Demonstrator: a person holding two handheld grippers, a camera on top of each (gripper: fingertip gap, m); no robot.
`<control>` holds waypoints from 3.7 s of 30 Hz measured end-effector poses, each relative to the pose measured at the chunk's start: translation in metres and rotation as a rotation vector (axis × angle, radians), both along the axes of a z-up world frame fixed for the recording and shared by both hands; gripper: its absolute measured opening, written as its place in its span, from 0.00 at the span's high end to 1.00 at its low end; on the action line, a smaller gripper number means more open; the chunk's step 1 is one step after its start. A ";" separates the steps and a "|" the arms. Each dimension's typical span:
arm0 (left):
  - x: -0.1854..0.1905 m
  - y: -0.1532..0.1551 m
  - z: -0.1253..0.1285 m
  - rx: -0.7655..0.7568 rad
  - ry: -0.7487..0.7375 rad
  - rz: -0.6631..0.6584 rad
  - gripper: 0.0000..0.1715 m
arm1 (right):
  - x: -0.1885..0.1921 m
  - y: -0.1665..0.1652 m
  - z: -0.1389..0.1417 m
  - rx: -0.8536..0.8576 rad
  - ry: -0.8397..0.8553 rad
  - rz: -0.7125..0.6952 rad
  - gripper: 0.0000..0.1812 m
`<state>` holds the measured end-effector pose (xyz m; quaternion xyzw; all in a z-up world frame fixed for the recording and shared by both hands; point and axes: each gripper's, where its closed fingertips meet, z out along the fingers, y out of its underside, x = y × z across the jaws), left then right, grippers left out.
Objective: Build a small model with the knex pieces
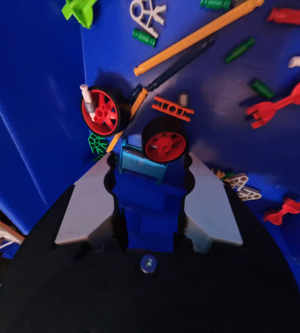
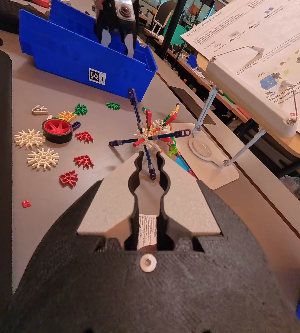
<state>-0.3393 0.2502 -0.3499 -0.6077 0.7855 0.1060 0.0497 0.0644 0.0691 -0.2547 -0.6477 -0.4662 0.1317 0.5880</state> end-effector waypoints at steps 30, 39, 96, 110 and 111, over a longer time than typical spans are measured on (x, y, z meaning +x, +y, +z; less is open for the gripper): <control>0.030 -0.028 0.071 -0.102 -0.297 0.077 0.64 | -0.006 -0.007 0.004 0.015 0.003 0.036 0.92; 0.078 -0.055 0.133 -0.276 -0.934 0.160 0.65 | -0.015 -0.017 0.017 0.056 0.022 0.069 0.92; 0.375 -0.283 0.121 -0.435 -1.417 -0.137 0.71 | -0.040 -0.081 -0.024 -0.247 -0.068 0.126 0.64; 0.344 -0.241 0.044 -0.163 -1.004 -0.108 0.74 | -0.010 -0.055 -0.060 -0.342 -0.445 0.118 0.64; 0.348 -0.240 0.049 -0.152 -1.035 -0.106 0.76 | -0.015 -0.056 -0.059 -0.360 -0.416 0.144 0.64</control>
